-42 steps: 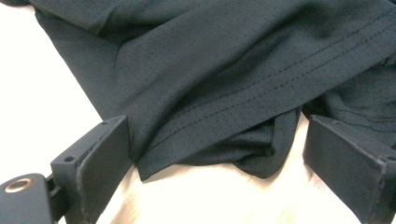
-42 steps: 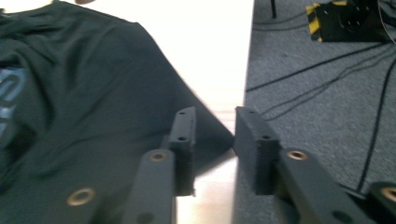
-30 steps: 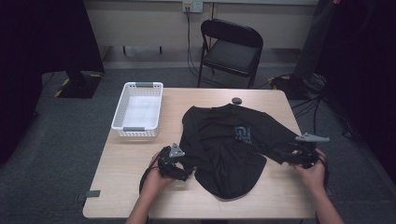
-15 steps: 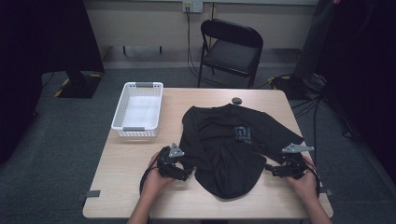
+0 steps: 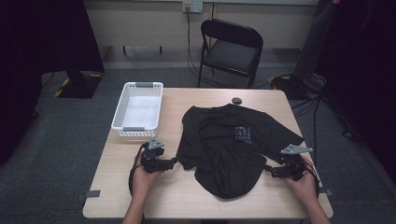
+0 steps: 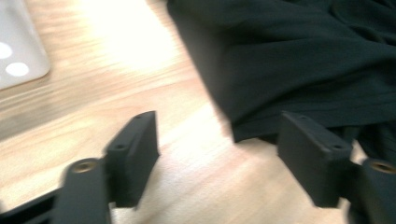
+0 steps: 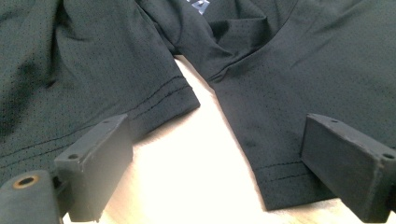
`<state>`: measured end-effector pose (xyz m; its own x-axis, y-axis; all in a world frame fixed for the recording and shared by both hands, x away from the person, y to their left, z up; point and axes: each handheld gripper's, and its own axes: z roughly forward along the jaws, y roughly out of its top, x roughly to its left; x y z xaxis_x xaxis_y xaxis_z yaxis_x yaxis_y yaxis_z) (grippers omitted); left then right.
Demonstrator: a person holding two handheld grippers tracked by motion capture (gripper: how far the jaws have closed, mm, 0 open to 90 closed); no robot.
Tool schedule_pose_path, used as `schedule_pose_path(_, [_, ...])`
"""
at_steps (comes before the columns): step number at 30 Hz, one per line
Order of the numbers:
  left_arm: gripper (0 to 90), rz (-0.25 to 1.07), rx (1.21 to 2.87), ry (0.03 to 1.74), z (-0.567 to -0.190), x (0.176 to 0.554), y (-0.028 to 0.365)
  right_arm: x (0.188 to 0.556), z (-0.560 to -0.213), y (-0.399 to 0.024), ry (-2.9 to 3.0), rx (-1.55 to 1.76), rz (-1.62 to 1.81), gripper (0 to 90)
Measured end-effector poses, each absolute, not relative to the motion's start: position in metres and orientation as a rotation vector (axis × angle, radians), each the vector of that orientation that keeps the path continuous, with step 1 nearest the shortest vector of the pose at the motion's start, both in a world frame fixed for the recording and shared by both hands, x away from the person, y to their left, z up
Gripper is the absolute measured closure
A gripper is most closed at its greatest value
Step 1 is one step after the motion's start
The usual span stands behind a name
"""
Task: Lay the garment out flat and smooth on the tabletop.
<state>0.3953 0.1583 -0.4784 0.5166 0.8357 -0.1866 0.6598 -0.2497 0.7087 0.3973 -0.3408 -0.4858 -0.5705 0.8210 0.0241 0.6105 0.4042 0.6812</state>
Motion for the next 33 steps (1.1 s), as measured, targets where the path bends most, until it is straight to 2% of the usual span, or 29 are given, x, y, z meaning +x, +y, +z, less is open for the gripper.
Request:
schedule_pose_path(1, [43.6,0.296,1.982,1.238,-0.48,0.397,0.16,0.397,-0.486,-0.341,2.35,1.244,0.942,7.7])
schedule_pose_path(3, [45.5,0.278,1.983,1.239,-0.481,0.398,0.16,0.397,-0.486,-0.341,2.351,1.243,0.942,7.7])
schedule_pose_path(4, [51.2,0.292,2.003,1.223,-0.481,0.397,0.157,0.397,-0.486,-0.341,2.35,1.242,0.942,7.7])
schedule_pose_path(5, [52.8,0.292,2.003,1.223,-0.481,0.397,0.157,0.397,-0.486,-0.341,2.35,1.242,0.942,7.7])
schedule_pose_path(10, [55.7,0.288,2.034,1.201,-0.482,0.396,0.146,0.397,-0.486,-0.341,2.35,1.244,0.942,7.7])
schedule_pose_path(15, [69.4,0.316,2.087,1.184,-0.483,0.394,0.137,0.397,-0.486,-0.341,2.35,1.243,0.942,7.7])
schedule_pose_path(16, [70.5,0.359,2.117,1.148,-0.483,0.393,0.132,0.397,-0.486,-0.341,2.35,1.244,0.942,7.7])
schedule_pose_path(19, [83.1,0.359,2.125,1.141,-0.483,0.393,0.126,0.397,-0.486,-0.341,2.35,1.244,0.942,7.7])
schedule_pose_path(20, [83.1,0.341,2.123,1.144,-0.482,0.393,0.125,0.397,-0.486,-0.341,2.35,1.244,0.942,7.7])
schedule_pose_path(21, [88.6,0.331,2.115,1.151,-0.483,0.393,0.124,0.397,-0.486,-0.341,2.35,1.242,0.943,7.7])
schedule_pose_path(27, [89.9,0.287,2.143,1.175,-0.476,0.395,0.133,0.397,-0.486,-0.341,2.35,1.243,0.942,7.7])
schedule_pose_path(33, [89.8,0.327,2.08,1.168,-0.448,0.385,0.161,0.397,-0.486,-0.341,2.35,1.242,0.943,7.7])
